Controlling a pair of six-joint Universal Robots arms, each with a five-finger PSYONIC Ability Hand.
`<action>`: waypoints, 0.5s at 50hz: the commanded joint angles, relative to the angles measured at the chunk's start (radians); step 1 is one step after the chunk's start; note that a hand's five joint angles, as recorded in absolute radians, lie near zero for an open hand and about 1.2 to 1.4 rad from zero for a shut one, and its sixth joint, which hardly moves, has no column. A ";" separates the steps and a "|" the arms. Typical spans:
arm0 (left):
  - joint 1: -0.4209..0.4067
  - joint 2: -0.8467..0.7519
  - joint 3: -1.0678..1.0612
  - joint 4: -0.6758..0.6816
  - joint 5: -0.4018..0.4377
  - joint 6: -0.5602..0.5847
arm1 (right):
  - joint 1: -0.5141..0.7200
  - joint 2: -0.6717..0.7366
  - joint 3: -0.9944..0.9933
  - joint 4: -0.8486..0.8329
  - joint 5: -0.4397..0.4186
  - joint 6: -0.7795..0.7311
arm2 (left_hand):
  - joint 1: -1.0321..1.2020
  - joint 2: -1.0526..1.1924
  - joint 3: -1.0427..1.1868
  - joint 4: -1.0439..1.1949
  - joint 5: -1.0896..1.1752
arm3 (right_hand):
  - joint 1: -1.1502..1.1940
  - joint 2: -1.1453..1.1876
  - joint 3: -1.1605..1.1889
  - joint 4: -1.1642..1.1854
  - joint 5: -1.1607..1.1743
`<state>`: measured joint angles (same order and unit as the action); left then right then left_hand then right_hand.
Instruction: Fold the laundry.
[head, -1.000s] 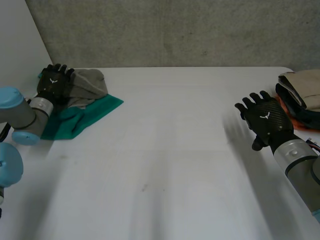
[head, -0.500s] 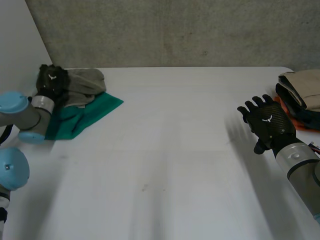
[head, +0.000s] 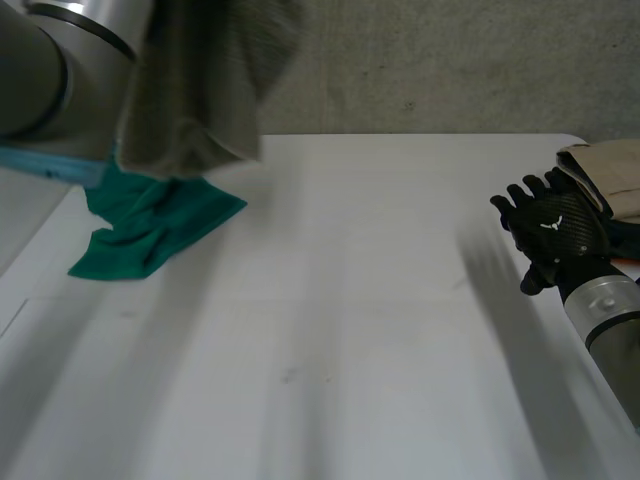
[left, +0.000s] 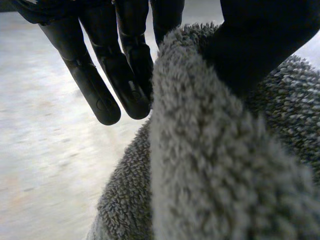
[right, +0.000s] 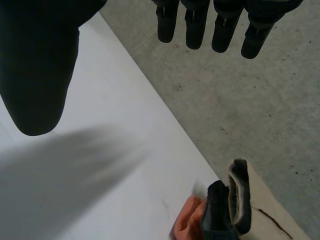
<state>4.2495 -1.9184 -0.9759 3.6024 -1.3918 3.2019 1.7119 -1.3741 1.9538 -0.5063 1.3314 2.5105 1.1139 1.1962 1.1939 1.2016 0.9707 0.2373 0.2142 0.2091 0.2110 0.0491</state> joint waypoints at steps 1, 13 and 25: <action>-0.134 0.009 -0.139 -0.088 -0.009 0.041 | 0.000 -0.036 0.011 0.002 0.005 0.016 | 0.282 0.200 0.202 0.195 0.251 | -0.063 -0.040 -0.035 -0.036 -0.049; -0.229 -0.203 -0.346 -0.404 -0.055 0.199 | 0.002 -0.063 0.011 0.018 0.008 0.085 | 0.207 0.125 0.127 0.120 0.176 | -0.063 -0.040 -0.035 -0.036 -0.049; -0.223 -0.007 -0.452 -0.410 -0.265 0.199 | 0.012 -0.068 -0.082 0.311 0.008 0.272 | -0.703 -0.786 -0.783 -0.791 -0.735 | -0.063 -0.040 -0.035 -0.036 -0.049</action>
<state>4.0244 -2.0600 -1.3696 3.1858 -1.5789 3.4061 1.7178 -1.4384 1.9252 -0.3508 1.3398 2.6841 0.4852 0.5041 0.5043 0.4946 0.3194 0.2373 0.2142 0.2091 0.2103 0.0490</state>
